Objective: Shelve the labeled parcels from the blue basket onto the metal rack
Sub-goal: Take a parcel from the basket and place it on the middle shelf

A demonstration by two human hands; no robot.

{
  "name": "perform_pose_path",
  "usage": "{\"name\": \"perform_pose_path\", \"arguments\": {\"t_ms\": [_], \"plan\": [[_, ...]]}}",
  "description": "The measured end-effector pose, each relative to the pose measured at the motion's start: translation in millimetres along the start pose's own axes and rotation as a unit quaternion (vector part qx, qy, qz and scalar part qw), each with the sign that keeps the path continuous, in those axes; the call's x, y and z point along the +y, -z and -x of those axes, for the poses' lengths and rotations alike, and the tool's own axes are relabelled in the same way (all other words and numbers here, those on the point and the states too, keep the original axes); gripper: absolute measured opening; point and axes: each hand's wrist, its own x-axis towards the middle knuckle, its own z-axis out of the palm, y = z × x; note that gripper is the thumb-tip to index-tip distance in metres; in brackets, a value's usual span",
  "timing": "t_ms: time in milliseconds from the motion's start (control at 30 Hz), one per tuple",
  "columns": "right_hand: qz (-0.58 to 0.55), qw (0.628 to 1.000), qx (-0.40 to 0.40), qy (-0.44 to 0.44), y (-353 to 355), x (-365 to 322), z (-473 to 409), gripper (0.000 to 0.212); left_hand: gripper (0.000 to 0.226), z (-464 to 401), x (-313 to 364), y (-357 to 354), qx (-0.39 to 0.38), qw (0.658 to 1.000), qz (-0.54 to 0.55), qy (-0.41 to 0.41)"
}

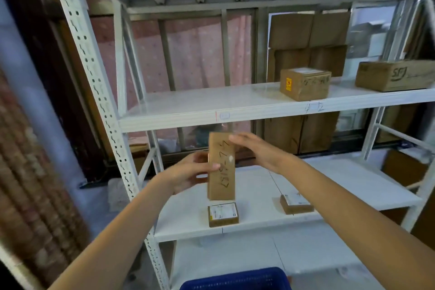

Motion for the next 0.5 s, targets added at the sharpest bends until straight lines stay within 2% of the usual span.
{"name": "perform_pose_path", "arguments": {"t_ms": [100, 167, 233, 300, 400, 500], "plan": [[-0.001, 1.000, -0.011, -0.011, 4, 19, 10, 0.104, 0.068, -3, -25, -25, 0.084, 0.968, 0.229, -0.062], [0.012, 0.998, -0.048, -0.030, 2, 32, 16, 0.089, 0.066, -6, -39, -39, 0.113, 0.943, 0.301, -0.082], [0.013, 0.998, -0.050, -0.027, 1, 36, 17, 0.069, 0.074, -7, -46, -48, 0.115, 0.936, 0.321, -0.088], [0.015, 0.999, -0.040, -0.019, 5, 33, 19, 0.059, 0.083, -7, -48, -51, 0.116, 0.937, 0.316, -0.090], [0.019, 0.998, -0.063, -0.007, 23, 21, 22, 0.055, 0.057, -6, -43, -34, 0.154, 0.936, 0.302, -0.092], [0.021, 0.995, -0.094, -0.009, 42, 11, 28, 0.057, 0.043, 1, -35, -5, 0.126, 0.953, 0.259, -0.096]]}}
